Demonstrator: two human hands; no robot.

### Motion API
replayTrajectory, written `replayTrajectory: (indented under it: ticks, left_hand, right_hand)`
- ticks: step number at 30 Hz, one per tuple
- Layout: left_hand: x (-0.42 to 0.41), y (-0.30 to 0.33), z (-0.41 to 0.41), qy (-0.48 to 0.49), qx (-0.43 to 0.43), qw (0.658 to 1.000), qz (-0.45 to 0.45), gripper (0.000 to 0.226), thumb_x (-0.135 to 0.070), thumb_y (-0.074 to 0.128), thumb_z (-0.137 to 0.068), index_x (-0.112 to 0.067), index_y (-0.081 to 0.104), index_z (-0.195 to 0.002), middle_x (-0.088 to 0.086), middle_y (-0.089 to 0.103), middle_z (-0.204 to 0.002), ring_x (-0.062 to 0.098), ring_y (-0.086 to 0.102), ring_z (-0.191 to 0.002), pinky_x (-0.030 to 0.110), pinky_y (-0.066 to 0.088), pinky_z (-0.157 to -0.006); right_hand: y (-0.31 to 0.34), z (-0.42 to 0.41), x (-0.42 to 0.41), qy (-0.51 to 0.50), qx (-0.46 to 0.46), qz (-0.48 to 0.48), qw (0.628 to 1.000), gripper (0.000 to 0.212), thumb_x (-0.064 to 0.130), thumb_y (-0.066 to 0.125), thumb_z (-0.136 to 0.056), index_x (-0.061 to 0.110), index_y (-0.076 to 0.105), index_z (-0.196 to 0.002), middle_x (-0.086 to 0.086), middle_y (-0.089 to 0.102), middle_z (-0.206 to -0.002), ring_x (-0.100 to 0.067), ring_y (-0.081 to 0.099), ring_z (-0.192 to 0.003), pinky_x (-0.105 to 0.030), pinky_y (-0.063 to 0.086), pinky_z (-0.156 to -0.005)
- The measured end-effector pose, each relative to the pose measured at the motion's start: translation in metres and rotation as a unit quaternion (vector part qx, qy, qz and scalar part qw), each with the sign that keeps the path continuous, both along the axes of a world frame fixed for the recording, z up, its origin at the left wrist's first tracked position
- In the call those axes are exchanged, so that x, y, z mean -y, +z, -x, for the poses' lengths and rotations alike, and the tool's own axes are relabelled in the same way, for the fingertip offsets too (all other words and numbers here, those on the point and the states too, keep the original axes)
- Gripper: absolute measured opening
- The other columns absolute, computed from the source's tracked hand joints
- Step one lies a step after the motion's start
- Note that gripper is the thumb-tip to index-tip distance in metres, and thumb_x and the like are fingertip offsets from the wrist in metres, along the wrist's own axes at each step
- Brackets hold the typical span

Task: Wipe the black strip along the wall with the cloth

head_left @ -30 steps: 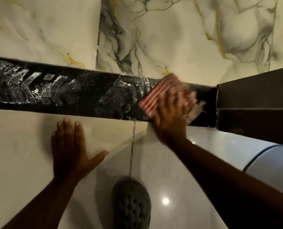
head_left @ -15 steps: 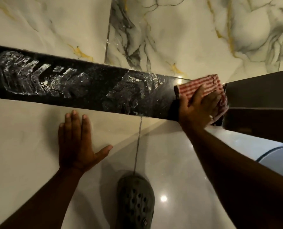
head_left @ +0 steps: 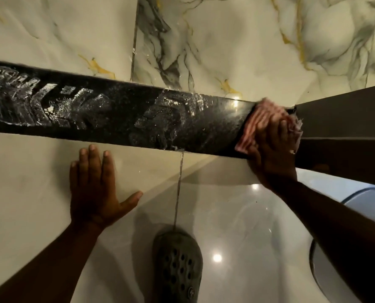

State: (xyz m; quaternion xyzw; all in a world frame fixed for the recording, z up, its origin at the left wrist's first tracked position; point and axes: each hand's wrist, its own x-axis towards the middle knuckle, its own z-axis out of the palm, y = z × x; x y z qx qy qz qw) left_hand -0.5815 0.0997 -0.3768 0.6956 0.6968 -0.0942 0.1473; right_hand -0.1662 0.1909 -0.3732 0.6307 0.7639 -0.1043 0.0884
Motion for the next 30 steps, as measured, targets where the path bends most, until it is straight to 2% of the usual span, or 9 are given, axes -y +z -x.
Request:
replayTrajectory:
  ticks: [3, 9, 13, 16, 21, 23, 25, 28, 30]
  left_hand:
    - [0.001, -0.001, 0.001, -0.001, -0.002, 1.000, 0.001, 0.119, -0.082, 0.037, -0.075, 0.002, 0.018, -0.157, 0.031, 0.011, -0.164, 0.048, 0.009, -0.153, 0.056, -0.001, -0.123]
    - [0.000, -0.004, 0.003, -0.005, -0.002, 1.000, -0.012, 0.118, -0.083, 0.037, -0.075, -0.001, 0.016, -0.158, 0.029, 0.010, -0.165, 0.044, 0.007, -0.153, 0.049, -0.008, -0.124]
    - [0.002, -0.005, 0.003, -0.005, 0.003, 1.000, -0.028, 0.118, -0.083, 0.036, -0.076, -0.002, 0.014, -0.158, 0.028, 0.009, -0.166, 0.043, 0.007, -0.154, 0.050, -0.005, -0.125]
    - [0.003, -0.006, 0.004, -0.002, 0.006, 0.999, -0.033, 0.119, -0.084, 0.034, -0.076, -0.003, 0.011, -0.159, 0.026, 0.007, -0.167, 0.042, 0.006, -0.155, 0.055, 0.002, -0.125]
    - [0.004, -0.011, 0.004, -0.007, 0.002, 1.000, -0.028, 0.120, -0.086, 0.032, -0.076, -0.004, 0.007, -0.160, 0.024, 0.003, -0.168, 0.040, 0.002, -0.156, 0.054, 0.003, -0.125]
    - [0.004, -0.008, 0.005, 0.000, 0.010, 1.000, -0.022, 0.120, -0.086, 0.032, -0.076, -0.003, 0.008, -0.160, 0.024, 0.003, -0.168, 0.039, 0.003, -0.156, 0.056, 0.005, -0.125]
    - [0.005, -0.008, 0.004, 0.003, 0.017, 1.000, -0.022, 0.122, -0.087, 0.033, -0.076, -0.001, 0.008, -0.159, 0.025, 0.004, -0.167, 0.039, 0.003, -0.156, 0.056, 0.005, -0.125]
    - [0.002, -0.006, 0.014, -0.001, 0.023, 1.000, -0.012, 0.127, -0.090, 0.033, -0.075, 0.001, 0.008, -0.158, 0.027, 0.004, -0.167, 0.040, 0.001, -0.156, 0.055, 0.005, -0.126]
    - [-0.002, -0.003, 0.037, 0.007, 0.010, 1.000, -0.013, 0.128, -0.093, 0.030, -0.075, 0.002, 0.007, -0.158, 0.029, 0.004, -0.166, 0.042, 0.002, -0.155, 0.056, 0.006, -0.126]
  right_hand:
    - [-0.002, 0.035, -0.003, -0.230, -0.004, -0.036, 0.973, 0.063, 0.041, 0.026, -0.103, 0.008, 0.014, -0.156, -0.019, 0.009, -0.163, -0.034, 0.005, -0.151, -0.040, -0.006, -0.120]
    - [-0.014, 0.099, -0.070, -0.485, 0.039, -0.052, 0.872, 0.063, 0.049, 0.024, -0.102, 0.012, 0.020, -0.154, -0.021, 0.008, -0.163, -0.037, 0.008, -0.149, -0.054, 0.008, -0.119]
    - [0.000, 0.083, -0.026, -0.103, -0.051, -0.029, 0.993, 0.058, 0.037, 0.034, -0.104, 0.009, 0.025, -0.153, -0.026, 0.014, -0.160, -0.045, 0.010, -0.148, -0.053, 0.004, -0.118]
    - [0.008, 0.012, -0.008, 0.162, -0.039, -0.010, 0.986, 0.055, 0.038, 0.032, -0.105, 0.002, 0.040, -0.145, -0.032, 0.023, -0.155, -0.052, 0.018, -0.143, -0.065, 0.018, -0.114]
    - [-0.004, 0.035, -0.042, -0.185, 0.014, -0.036, 0.982, 0.068, 0.050, 0.019, -0.099, 0.010, 0.024, -0.154, -0.024, 0.010, -0.161, -0.044, 0.007, -0.148, -0.059, 0.006, -0.118]
    - [-0.001, 0.086, -0.040, -0.193, 0.023, -0.018, 0.981, 0.069, 0.052, 0.009, -0.100, 0.013, 0.020, -0.155, -0.023, 0.007, -0.162, -0.043, 0.003, -0.149, -0.058, -0.004, -0.118]
    - [0.000, 0.114, -0.013, 0.035, -0.013, 0.023, 0.999, 0.065, 0.049, 0.016, -0.101, 0.012, 0.029, -0.153, -0.025, 0.013, -0.160, -0.048, 0.008, -0.147, -0.059, -0.005, -0.118]
    - [0.007, 0.097, 0.026, 0.383, -0.030, 0.049, 0.922, 0.053, 0.045, 0.038, -0.096, 0.019, 0.051, -0.141, -0.018, 0.035, -0.155, -0.046, 0.028, -0.141, -0.063, 0.018, -0.113]
    - [0.005, 0.072, 0.005, 0.458, -0.013, 0.045, 0.888, 0.051, 0.046, 0.036, -0.096, 0.019, 0.059, -0.134, -0.016, 0.038, -0.152, -0.045, 0.030, -0.139, -0.063, 0.023, -0.109]
